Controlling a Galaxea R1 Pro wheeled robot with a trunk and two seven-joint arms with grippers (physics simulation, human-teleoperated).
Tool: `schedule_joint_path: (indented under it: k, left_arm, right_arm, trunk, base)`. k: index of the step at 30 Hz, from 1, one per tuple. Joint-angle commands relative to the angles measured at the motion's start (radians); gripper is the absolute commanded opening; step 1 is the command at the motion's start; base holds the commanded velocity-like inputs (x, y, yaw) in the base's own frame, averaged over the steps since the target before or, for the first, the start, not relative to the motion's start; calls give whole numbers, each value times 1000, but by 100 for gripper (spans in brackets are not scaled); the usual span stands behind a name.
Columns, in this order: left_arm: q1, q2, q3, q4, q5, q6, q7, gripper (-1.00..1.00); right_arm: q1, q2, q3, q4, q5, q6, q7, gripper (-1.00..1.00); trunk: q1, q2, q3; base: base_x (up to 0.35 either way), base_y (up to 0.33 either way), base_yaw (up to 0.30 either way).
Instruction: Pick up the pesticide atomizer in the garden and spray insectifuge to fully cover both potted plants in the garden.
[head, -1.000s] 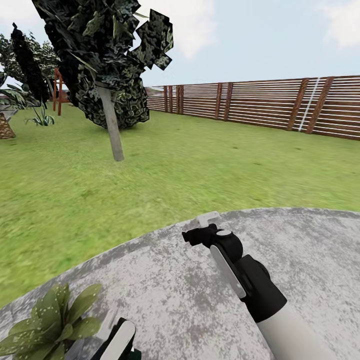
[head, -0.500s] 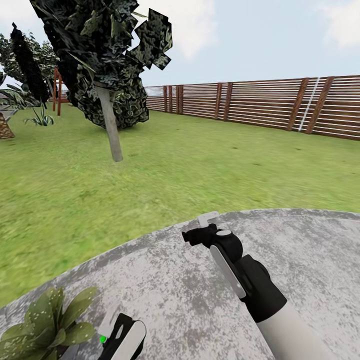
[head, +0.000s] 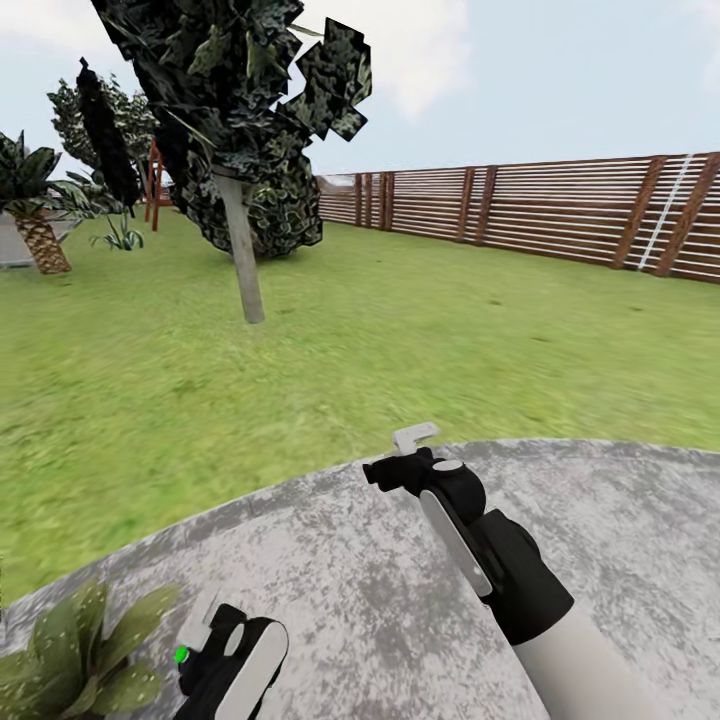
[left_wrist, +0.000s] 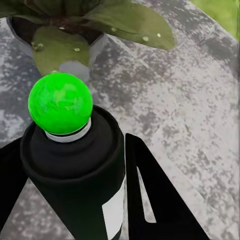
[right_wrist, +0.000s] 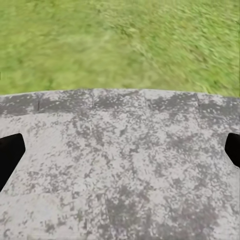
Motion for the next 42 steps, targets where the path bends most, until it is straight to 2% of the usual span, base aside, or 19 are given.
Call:
schedule_joint_path:
  k: [1,5,10,11,13,14,17,20,25,35,39,41,42]
  left_arm:
    - [0,-1,-1,4,-5,0,-1,-100]
    - [0,-2,-2,8,-6,1,-4,-100]
    - [0,-1,-1,9,1,0,-68,-100]
    - [0,-1,2,17,2,-1,-73,-100]
    - [0,-2,4,51,-3,0,-77,-100]
    - [0,-3,5,59,-6,0,-78,-100]
    - [-1,-8,4,65,-10,22,-89,-100]
    - [0,-12,-13,51,-10,30,-157,-100]
    - [-1,-10,-35,57,-11,31,-197,-100]
    - [0,-4,-41,62,-11,30,-202,-100]
    - [0,-2,-42,56,-10,31,-209,-100]
    - [0,-3,-42,58,-10,32,-210,-100]
    - [0,-3,-42,58,-10,31,-209,-100]
  right_arm:
    - [0,0,0,0,0,0,0,100]
    - [0,0,0,0,0,0,0,100]
    - [0,1,1,0,-1,0,0,100]
    - [0,1,7,1,-1,1,0,100]
    - [0,1,57,1,-1,1,0,100]
    - [0,1,70,1,0,1,0,100]
    - [0,1,82,-1,0,2,0,100]
    - [0,1,83,-2,0,2,0,100]
    - [0,1,83,-2,0,1,0,100]
    - [0,1,84,1,-1,1,-2,100]
    - [0,-8,87,-1,-3,14,1,100]
    - [0,-10,127,-2,-2,15,6,100]
    - [0,-11,145,0,-1,14,38,100]
  trunk:
    - [0,0,0]
    - [0,0,2]
    - [0,0,4]
    - [0,0,4]
    - [0,0,5]
    - [0,0,5]
    - [0,0,7]
    - [0,0,8]
    - [0,0,10]
    - [0,0,14]
    - [0,0,14]
    - [0,0,14]
    - [0,0,14]
  base:
    - [241,-213,229]
    - [230,-229,229]
    - [69,-63,248]
    - [2,-2,257]
    - [1,-1,258]
    - [0,0,259]
    - [0,0,259]
    - [0,0,259]
    - [82,-123,259]
    - [181,-284,259]
    - [214,-269,264]
    - [209,-274,260]
    - [188,-286,225]
